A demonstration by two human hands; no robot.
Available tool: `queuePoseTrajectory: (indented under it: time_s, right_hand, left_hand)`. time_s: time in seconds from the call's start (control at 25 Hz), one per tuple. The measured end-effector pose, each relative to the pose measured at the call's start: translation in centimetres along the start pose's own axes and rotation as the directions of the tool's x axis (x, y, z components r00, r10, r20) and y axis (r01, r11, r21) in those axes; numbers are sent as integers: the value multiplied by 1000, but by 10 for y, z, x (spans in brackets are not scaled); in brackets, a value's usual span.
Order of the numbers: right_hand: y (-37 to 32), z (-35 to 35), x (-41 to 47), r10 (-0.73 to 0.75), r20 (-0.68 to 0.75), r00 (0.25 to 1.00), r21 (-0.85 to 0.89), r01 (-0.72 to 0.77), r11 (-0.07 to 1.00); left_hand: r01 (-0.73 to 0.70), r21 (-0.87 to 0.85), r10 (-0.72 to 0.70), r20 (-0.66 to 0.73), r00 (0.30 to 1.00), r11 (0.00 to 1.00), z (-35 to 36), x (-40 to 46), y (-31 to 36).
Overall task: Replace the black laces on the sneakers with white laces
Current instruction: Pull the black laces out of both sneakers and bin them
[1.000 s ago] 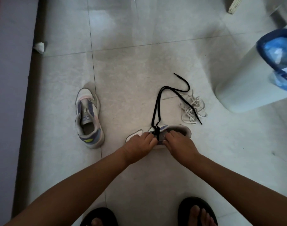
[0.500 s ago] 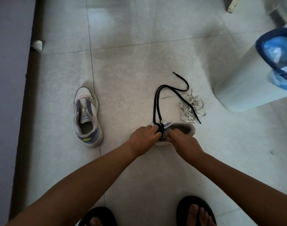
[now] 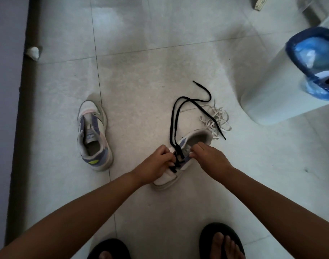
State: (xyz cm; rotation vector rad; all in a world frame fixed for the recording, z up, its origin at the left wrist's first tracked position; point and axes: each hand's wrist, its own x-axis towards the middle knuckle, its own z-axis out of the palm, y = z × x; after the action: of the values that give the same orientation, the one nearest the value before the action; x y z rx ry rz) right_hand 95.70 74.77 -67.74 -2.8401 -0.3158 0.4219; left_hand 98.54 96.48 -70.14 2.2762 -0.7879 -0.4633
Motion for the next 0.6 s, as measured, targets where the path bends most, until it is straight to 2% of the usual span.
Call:
queuePoseTrajectory:
  time_s: [0.08,0.12,0.2,0.28,0.32,0.4,0.52,0.6]
  right_hand:
    - [-2,0,1,1,-6,1000,0,-1,1000]
    - [-5,1,1,-17,-15,1000,-6,17,1000]
    - [-9,3,0,-35,-32,999,-2,35,999]
    - [-10,5,0,-38,-47,998,4,38,999]
    - [-11,5,0,-27,-43,999,6,28,1000]
    - [-12,3,1,-12,-22,1000,-4,12,1000]
    - [-11,-1,-1,-58,-56,997,-5,58,998]
    - [-8,-4,-1,-6,-63,998,6,6,1000]
  left_hand:
    - [-33,-35,33,4,999,999,2,-6,-4]
    - [10,-47,-8,36,999,999,1,-8,-1]
    - [108,144,-121,81,989,984,5,1,10]
    - [124,387,-150,37,988,914,11,9,27]
    - [91,451,-96,-11,995,888,15,13,35]
    - [1,544,0,-1,1000,839,15,19,45]
    - [-197,440,152,136,979,876,-4,14,38]
    - [-238,289,219,96,971,927,-24,4,21]
